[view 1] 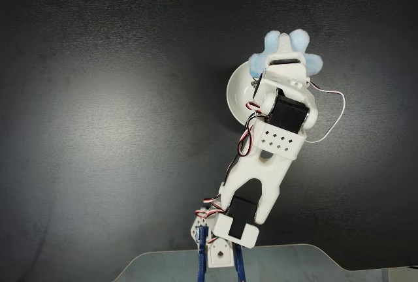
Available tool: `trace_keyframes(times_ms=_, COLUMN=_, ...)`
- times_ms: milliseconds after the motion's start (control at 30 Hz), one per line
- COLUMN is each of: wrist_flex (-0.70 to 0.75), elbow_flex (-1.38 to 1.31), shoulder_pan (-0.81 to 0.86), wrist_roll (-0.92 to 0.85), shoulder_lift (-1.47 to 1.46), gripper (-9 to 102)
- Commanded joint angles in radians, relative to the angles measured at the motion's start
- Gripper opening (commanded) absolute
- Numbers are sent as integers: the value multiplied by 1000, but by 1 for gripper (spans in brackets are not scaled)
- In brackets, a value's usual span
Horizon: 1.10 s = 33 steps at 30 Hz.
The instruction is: Grasp a skyblue doll and put it in the white bowl.
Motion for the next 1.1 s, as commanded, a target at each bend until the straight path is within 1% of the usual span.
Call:
trace_keyframes(times_ms=0, wrist_flex=49, elbow_flex=-64, shoulder_pan=8, wrist_roll=-11, shoulder_lift=41, gripper=36)
trace_keyframes(times_ms=100, wrist_flex=112, elbow_flex=-66, shoulder_pan=8, wrist_roll=-11, shoulder_lift=28, gripper=40)
trace_keyframes(times_ms=167, wrist_flex=143, elbow_flex=-66, shoulder_pan=6, wrist_roll=-11, shoulder_lift=28, gripper=45)
trace_keyframes(times_ms=300, wrist_flex=170, elbow_flex=-66, shoulder_pan=0, wrist_roll=-11, shoulder_lift=29, gripper=55)
trace_keyframes(times_ms=367, wrist_flex=170, elbow_flex=-66, shoulder_pan=3, wrist_roll=-9, shoulder_lift=28, gripper=58)
trace_keyframes(times_ms=800, wrist_flex=155, elbow_flex=-106, shoulder_pan=0, wrist_roll=-6, shoulder_lift=60, gripper=59)
trace_keyframes(times_ms=967, wrist_flex=155, elbow_flex=-325, shoulder_pan=-12, wrist_roll=11, shoulder_lift=189, gripper=59)
trace_keyframes(times_ms=1067, wrist_flex=170, elbow_flex=-431, shoulder_pan=-66, wrist_roll=11, shoulder_lift=238, gripper=59)
